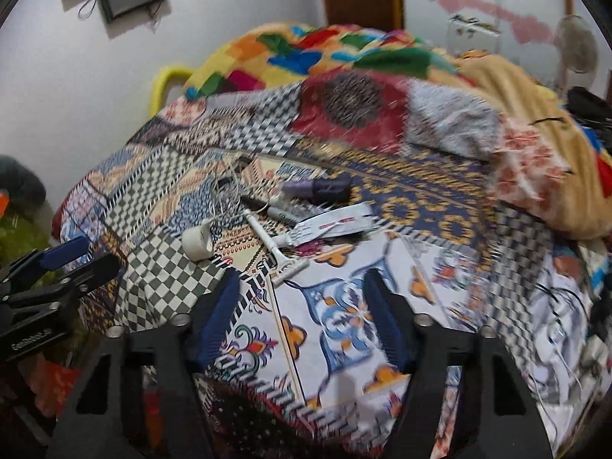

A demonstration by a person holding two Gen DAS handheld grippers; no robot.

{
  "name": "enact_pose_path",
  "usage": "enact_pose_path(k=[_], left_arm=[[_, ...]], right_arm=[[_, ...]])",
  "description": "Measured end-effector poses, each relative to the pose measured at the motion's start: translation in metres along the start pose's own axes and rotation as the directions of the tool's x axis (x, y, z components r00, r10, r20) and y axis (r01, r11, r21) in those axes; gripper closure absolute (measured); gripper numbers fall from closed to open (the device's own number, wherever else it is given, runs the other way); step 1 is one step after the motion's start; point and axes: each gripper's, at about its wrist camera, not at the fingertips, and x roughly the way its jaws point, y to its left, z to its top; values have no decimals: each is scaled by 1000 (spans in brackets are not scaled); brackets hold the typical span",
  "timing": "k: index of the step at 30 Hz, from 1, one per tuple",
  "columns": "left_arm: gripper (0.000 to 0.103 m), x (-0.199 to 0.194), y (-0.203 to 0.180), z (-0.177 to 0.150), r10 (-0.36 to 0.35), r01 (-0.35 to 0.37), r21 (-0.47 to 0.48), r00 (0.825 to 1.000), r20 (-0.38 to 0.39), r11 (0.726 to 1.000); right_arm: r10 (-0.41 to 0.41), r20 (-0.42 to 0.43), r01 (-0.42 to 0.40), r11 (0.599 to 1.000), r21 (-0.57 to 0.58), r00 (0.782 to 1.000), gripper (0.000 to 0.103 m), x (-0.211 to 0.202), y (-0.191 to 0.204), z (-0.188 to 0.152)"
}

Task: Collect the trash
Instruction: 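Grasp the white tape roll with the left gripper while the right gripper grasps the white stick, then carry the tape roll and white stick over the white trash bin with both grippers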

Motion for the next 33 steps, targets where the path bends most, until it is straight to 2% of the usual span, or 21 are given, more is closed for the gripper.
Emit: enact_pose_path(k=[2, 6, 12, 16, 24, 25, 26, 27, 33], left_arm=[[49, 19, 0, 3, -15, 14, -15, 1000, -27, 1000], [60, 48, 3, 5, -38, 35, -49, 997, -66, 998], [62, 74, 0, 6, -64, 59, -68, 994, -86, 996], [62, 90, 2, 8, -61, 52, -96, 993, -99, 994], [62, 107, -5, 6, 28, -34, -72, 996, -83, 997], [67, 108, -5, 6, 34, -40, -71, 996, -82, 997], [76, 108, -5, 5, 35, -41, -72, 996, -83, 997], [78, 108, -4, 5, 29, -36, -76, 996, -83, 996], [79, 94, -4, 7, 14, -18, -74, 998, -60, 997]], right_arm=[[39, -31, -40, 999, -29, 999, 60, 20, 0, 4], [93, -89, -98, 993, -60, 992, 78, 57, 2, 10], [133, -120, -146, 983, -113, 984, 81, 84, 7, 13], [121, -138, -143, 977, -157, 983, 82, 97, 11, 13], [109, -147, -137, 972, -193, 983, 82, 108, 15, 13], [106, -143, -133, 972, -193, 984, 82, 108, 15, 12], [100, -140, -126, 973, -192, 985, 85, 109, 16, 12], [98, -139, -123, 975, -185, 985, 90, 110, 16, 12], [115, -146, -138, 977, -163, 983, 94, 106, 21, 7]])
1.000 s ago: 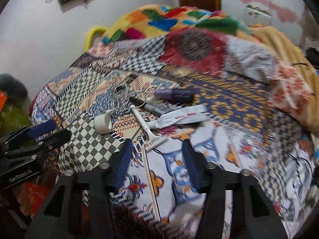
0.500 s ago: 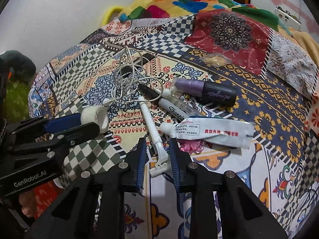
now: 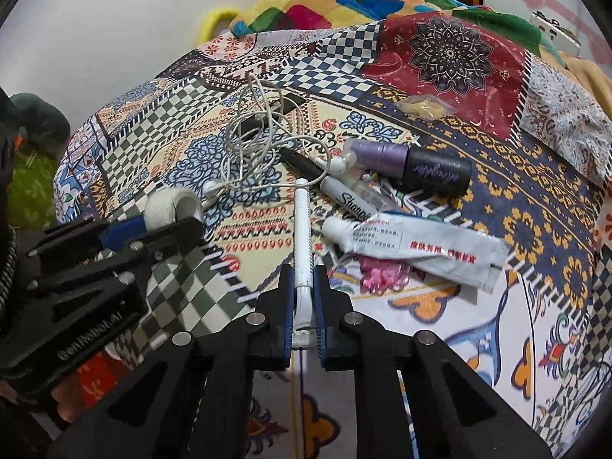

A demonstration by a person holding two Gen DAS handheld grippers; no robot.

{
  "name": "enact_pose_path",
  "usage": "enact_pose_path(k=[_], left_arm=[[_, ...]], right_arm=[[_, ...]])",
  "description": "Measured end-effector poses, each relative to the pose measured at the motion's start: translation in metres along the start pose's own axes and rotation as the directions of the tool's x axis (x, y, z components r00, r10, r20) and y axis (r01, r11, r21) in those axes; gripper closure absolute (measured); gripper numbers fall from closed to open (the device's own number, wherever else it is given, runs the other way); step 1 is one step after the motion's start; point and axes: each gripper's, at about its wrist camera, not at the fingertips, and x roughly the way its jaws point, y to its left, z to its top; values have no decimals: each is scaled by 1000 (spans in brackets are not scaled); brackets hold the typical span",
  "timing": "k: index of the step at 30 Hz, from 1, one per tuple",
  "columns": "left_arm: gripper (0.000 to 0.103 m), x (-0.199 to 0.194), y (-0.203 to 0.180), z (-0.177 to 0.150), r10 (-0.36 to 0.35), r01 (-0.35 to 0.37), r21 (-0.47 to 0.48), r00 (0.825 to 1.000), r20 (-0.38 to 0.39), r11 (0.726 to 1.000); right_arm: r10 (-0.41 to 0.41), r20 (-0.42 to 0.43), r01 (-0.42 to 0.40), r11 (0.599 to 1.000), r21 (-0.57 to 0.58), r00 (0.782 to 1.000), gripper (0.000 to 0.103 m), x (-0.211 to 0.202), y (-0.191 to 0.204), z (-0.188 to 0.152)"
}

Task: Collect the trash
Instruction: 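Carry the tape roll and white stick over the white trash bin with both grippers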

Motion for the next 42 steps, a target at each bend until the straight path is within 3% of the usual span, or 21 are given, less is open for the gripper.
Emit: enact_pose_path(k=[12, 21, 31, 42], left_arm=[[79, -76, -2, -1, -45, 44, 12, 997, 65, 999], [79, -171, 14, -12, -31, 30, 10, 985, 168, 1000], [79, -269, 55, -49, 34, -30, -18, 965, 259, 999], [79, -347, 121, -108, 147, -123, -96, 941, 305, 988]], right_arm=[[-20, 31, 18, 999, 48, 999, 94, -57, 15, -12], [-46, 127, 43, 999, 23, 991, 94, -130, 52, -11], [-30, 218, 39, 999, -36, 975, 94, -192, 122, -24], [54, 230, -20, 989, -147, 972, 94, -210, 209, -45]])
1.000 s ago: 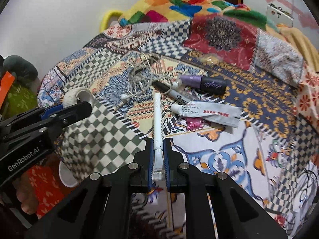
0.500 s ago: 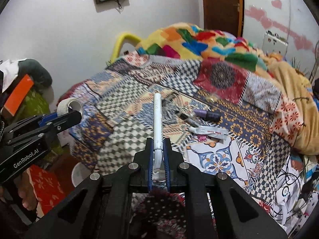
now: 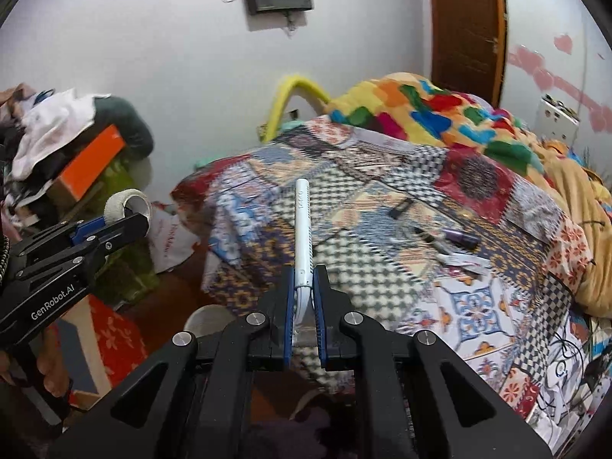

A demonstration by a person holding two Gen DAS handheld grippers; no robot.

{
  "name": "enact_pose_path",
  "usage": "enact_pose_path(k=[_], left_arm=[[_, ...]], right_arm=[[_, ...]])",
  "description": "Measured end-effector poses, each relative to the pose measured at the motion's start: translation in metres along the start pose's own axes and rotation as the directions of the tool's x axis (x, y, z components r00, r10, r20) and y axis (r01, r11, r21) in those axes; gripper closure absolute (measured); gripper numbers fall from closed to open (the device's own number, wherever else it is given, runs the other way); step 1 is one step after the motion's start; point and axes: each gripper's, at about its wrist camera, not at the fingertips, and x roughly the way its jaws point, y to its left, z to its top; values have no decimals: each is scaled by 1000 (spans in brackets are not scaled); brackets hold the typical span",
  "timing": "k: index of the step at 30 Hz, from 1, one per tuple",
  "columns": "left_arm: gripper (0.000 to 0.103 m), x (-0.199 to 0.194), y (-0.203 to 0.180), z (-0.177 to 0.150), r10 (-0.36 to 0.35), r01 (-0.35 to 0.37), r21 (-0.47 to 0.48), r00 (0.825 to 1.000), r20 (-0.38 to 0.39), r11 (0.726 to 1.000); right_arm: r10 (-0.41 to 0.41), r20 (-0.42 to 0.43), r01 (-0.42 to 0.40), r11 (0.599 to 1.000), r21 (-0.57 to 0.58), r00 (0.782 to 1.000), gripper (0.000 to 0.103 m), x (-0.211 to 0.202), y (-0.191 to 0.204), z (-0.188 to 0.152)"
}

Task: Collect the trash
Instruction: 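Carry the tape roll and white stick over the white trash bin with both grippers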

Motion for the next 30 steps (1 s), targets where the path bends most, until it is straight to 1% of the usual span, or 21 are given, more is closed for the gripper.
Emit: enact_pose_path(k=[6, 12, 15, 18, 22, 26, 30], left_arm=[[79, -21, 44, -26, 56, -57, -51, 998, -18, 997], [79, -26, 91, -55, 109, -117, -103, 991, -78, 988], [79, -23, 107, -69, 135, -147, -117, 985, -110, 982], [79, -15, 126, -84, 154, -176, -141, 976, -155, 974], [79, 4, 148, -107, 169, -211, -174, 958, -232, 962], [79, 27, 163, -127, 177, -241, -188, 937, -303, 952], [79, 56, 177, -145, 166, -254, -201, 913, -373, 946]], right_arm=[[64, -28, -66, 995, -69, 998, 94, 9, 51, -7], [128, -84, -137, 984, -117, 988, 94, 28, 98, -17], [161, -118, -175, 977, -121, 980, 94, 43, 118, -21], [190, -146, -209, 970, -126, 971, 94, 55, 138, -26], [212, -197, -242, 960, -143, 957, 94, 76, 163, -32], [217, -256, -261, 953, -154, 942, 94, 102, 176, -39], [215, -330, -275, 950, -147, 919, 94, 137, 181, -47]])
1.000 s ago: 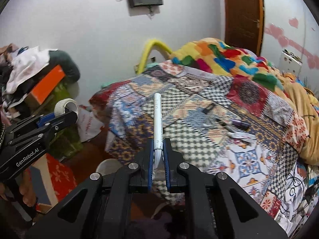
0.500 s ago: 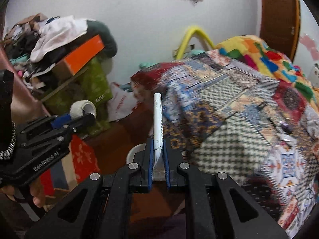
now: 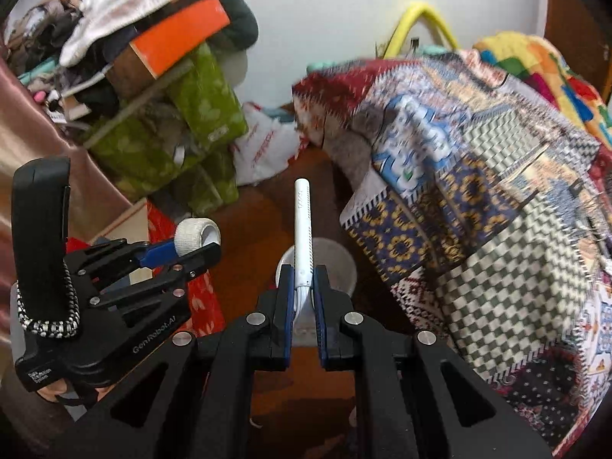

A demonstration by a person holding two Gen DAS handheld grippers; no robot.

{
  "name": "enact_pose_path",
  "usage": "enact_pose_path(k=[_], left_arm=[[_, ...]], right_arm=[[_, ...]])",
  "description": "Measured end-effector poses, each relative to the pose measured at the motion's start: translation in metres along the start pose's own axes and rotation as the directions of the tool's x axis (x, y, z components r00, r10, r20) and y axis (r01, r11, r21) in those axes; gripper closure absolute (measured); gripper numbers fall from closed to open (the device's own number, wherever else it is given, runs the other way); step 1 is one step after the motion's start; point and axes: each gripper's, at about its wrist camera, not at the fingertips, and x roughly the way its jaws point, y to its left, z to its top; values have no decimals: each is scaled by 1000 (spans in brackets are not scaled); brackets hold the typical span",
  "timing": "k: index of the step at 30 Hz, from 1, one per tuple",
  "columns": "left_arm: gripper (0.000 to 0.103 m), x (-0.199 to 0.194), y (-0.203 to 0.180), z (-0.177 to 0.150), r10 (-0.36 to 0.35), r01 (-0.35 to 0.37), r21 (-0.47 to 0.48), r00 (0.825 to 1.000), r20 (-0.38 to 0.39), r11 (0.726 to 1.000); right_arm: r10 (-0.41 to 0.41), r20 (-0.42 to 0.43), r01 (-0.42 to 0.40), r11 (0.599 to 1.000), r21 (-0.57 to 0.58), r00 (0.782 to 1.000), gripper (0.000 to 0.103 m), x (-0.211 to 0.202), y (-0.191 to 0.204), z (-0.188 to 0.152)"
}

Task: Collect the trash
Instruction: 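Carry the tape roll and white stick over the white trash bin with both grippers, then open both grippers to drop the tape roll and stick into the bin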

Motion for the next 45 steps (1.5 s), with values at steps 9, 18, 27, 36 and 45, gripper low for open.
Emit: enact_pose_path(k=[9, 18, 27, 36, 45], left_arm=[[79, 79, 18, -8, -7, 0, -35, 982, -187, 999], [79, 142, 41, -8, -53, 8, -137, 945, -322, 991], [54, 157, 38, 15, -28, -20, -137, 942, -335, 990], [54, 135, 46, 16, -13, -30, -140, 956, -293, 990], [54, 70, 39, 20, 12, -29, -103, 986, -164, 994]], right_arm=[[4, -164, 1, 1000, 27, 987, 94, 85, -18, 12], [58, -283, -40, 997, 70, 957, 94, 149, -29, 29], [72, -271, -60, 997, 51, 960, 76, 159, -28, 47], [39, -244, -29, 999, 43, 969, 71, 143, -35, 43], [-11, -171, 12, 1000, 4, 985, 71, 93, -29, 29]])
